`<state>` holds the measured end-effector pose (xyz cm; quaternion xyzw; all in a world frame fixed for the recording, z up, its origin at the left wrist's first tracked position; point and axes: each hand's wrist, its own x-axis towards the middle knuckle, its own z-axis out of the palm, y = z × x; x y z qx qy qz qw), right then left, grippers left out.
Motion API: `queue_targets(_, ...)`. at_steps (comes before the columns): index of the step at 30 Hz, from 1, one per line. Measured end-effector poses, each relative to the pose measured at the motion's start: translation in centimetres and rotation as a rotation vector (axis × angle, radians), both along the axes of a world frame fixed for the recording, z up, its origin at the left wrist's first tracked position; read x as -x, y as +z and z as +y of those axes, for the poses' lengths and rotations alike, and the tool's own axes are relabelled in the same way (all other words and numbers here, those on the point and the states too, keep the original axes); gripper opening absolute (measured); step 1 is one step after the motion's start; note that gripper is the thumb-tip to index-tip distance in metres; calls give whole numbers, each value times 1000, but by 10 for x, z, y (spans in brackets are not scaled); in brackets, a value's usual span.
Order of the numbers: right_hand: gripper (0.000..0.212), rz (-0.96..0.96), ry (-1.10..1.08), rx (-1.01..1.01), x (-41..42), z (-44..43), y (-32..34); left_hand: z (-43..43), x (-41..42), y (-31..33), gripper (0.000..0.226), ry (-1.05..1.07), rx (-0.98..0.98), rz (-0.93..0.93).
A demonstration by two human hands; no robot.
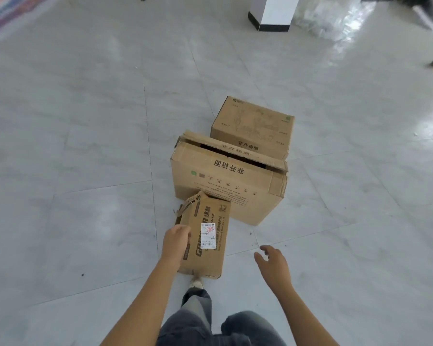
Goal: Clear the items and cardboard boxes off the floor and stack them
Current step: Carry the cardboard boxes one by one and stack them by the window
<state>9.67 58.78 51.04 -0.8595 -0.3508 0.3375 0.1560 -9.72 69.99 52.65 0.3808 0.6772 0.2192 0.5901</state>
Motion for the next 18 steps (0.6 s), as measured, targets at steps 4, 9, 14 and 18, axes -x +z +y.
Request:
queue_targets(4, 39, 17, 88, 75, -15, 40, -8, 37, -27, 4, 22, 9, 3, -17)
queue_targets(9, 39, 44, 274, 205, -41, 100, -31, 54, -25, -28, 22, 289, 152, 2)
queue_targets(14, 40, 58, 640, 275, -66, 177, -48, 52, -25, -53, 25, 715, 238, -1)
queue_targets(18, 39, 25, 919, 357, -99, 252, -76, 59, -65, -79, 31, 966, 305, 15)
